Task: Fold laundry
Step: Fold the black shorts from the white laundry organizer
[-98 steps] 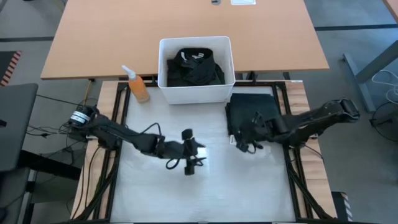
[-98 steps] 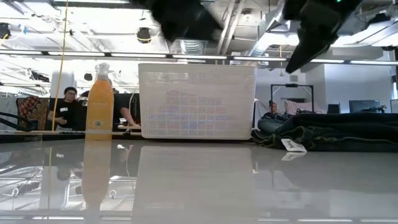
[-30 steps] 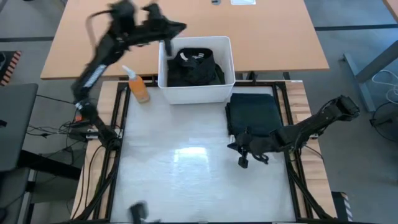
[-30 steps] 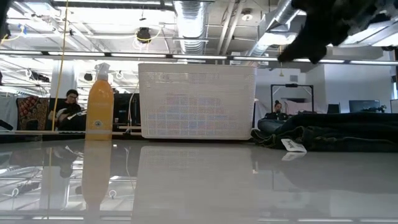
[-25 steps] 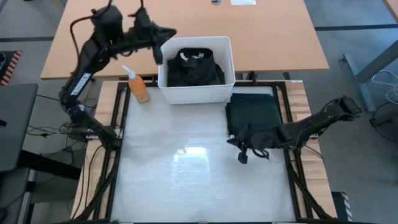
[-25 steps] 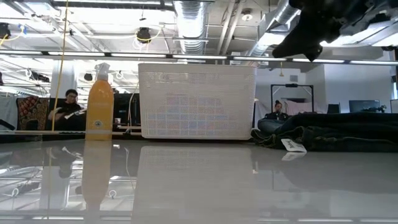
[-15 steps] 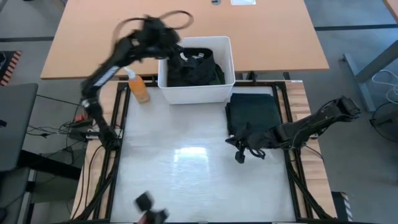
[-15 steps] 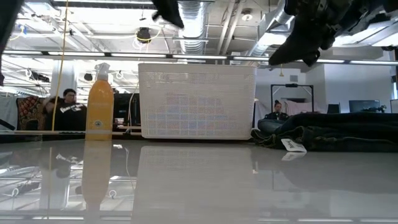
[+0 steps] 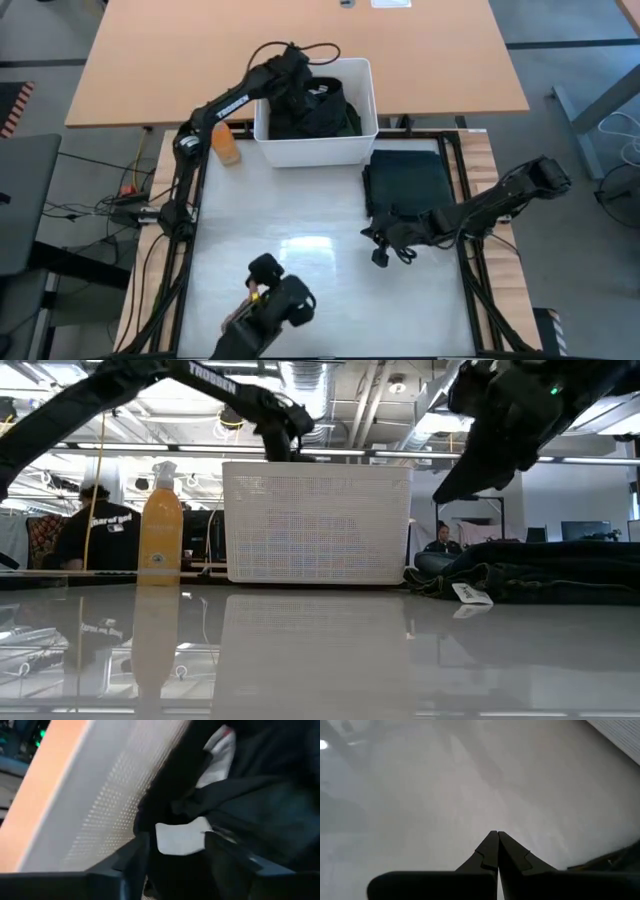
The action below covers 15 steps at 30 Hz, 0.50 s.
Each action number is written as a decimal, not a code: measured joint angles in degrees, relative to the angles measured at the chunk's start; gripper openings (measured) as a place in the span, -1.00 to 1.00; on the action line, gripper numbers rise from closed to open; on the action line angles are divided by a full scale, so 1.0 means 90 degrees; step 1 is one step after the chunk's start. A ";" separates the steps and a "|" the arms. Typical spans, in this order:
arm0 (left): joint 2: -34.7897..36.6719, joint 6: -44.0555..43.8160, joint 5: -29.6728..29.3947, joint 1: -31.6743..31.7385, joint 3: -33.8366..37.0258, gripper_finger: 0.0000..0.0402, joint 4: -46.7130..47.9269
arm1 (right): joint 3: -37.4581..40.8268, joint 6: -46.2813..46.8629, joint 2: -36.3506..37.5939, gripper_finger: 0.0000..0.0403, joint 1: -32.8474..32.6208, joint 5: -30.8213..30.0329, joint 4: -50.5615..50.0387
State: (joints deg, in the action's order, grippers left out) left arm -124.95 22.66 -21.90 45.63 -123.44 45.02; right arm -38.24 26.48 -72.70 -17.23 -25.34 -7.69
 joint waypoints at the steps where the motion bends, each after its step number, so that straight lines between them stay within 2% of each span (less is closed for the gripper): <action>1: -0.0088 -0.0050 -0.0004 0.0048 -0.0022 0.05 0.0010 | 0.0000 -0.0029 -0.0046 -0.87 0.0055 -0.0002 -0.0030; 5: -0.0319 -0.0257 -0.0002 0.0208 -0.0061 0.21 -0.0014 | 0.0000 -0.0171 -0.0176 -0.87 0.0277 0.0049 -0.0111; 9: -0.0501 -0.0267 -0.0004 0.0293 -0.0070 0.25 -0.0027 | 0.0000 -0.0284 -0.0186 -0.87 0.0499 0.0346 -0.0127; 15: -0.0511 -0.0397 0.1136 0.0319 -0.0066 0.20 0.0132 | 0.0005 -0.0350 -0.0178 -0.87 0.0641 0.0382 -0.0147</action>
State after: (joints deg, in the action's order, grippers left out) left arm -129.56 19.09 -11.67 48.50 -124.03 46.21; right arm -38.20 23.33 -74.30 -11.46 -21.91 -9.02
